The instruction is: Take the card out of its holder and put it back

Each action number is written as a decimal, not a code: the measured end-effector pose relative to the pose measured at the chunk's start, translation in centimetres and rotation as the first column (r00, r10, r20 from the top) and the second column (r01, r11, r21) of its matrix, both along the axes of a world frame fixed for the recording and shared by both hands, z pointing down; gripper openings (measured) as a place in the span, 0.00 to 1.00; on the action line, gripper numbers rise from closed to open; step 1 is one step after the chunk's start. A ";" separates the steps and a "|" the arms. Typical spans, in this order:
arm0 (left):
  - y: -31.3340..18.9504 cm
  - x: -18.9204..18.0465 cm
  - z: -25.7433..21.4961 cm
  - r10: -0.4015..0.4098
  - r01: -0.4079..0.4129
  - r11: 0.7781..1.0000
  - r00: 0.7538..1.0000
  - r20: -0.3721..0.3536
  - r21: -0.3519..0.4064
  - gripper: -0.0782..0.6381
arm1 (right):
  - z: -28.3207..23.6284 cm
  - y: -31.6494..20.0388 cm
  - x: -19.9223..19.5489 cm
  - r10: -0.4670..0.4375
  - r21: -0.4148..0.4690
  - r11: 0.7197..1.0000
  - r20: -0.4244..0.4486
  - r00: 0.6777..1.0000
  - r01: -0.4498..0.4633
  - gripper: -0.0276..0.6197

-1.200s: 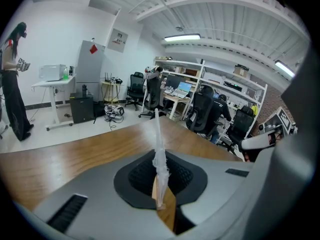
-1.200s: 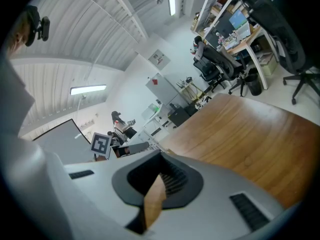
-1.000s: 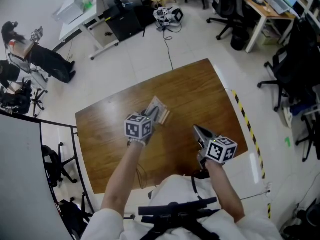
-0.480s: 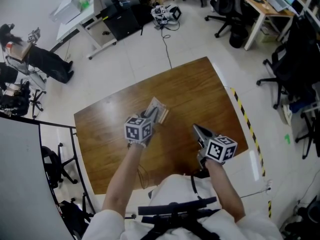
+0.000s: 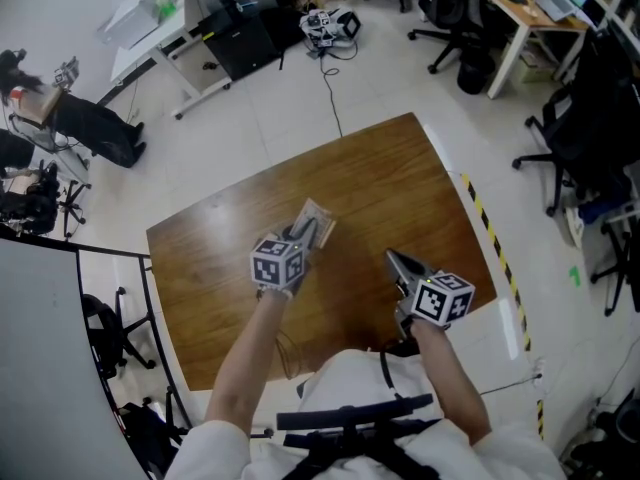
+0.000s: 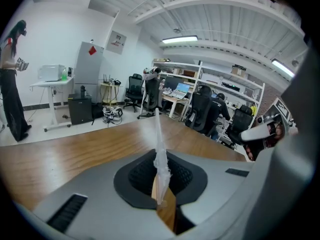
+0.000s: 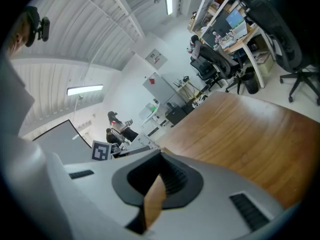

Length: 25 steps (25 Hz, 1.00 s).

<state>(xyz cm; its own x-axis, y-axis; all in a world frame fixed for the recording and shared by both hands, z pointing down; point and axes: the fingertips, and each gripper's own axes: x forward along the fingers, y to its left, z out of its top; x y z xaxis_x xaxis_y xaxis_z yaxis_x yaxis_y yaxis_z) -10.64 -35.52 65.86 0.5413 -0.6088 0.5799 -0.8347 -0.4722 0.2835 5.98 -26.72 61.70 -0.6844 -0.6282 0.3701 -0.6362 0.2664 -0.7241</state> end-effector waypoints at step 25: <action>0.7 -1.2 -0.7 -0.106 0.106 0.994 0.991 -0.080 -0.001 0.36 | -0.3 0.2 0.8 -0.005 0.006 1.000 0.012 1.000 0.005 0.05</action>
<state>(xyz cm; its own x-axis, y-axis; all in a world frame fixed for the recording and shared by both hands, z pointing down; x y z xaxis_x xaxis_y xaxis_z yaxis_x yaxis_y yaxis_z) -11.89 -34.85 65.11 0.5179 -0.6670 0.5356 -0.8550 -0.3832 0.3494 6.81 -26.55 61.35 -0.6917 -0.6272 0.3580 -0.6262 0.2739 -0.7300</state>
